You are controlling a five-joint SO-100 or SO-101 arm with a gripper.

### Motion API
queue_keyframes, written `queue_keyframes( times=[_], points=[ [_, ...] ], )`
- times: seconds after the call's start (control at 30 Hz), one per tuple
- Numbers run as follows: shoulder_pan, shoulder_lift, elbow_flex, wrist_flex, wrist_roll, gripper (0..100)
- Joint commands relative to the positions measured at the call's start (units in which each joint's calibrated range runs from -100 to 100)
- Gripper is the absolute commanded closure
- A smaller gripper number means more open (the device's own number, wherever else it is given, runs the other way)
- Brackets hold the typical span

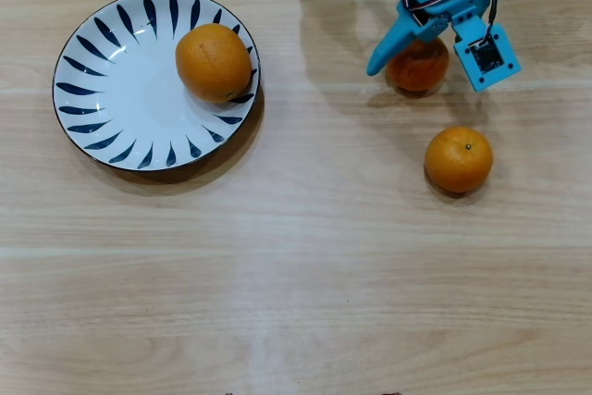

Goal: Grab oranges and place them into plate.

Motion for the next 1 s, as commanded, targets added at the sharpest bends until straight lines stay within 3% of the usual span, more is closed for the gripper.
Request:
queue_keyframes(
  times=[0.0, 0.3, 0.5, 0.97],
  points=[
    [0.09, 0.81, -2.06, -1.17, -0.24, 53],
    [0.25, 1.23, -1.88, -1.43, -0.24, 55],
    [0.57, 1.57, -1.79, -1.43, -0.24, 63],
    [2.91, -2.83, -1.61, -0.4, 2.01, 64]
  ],
)
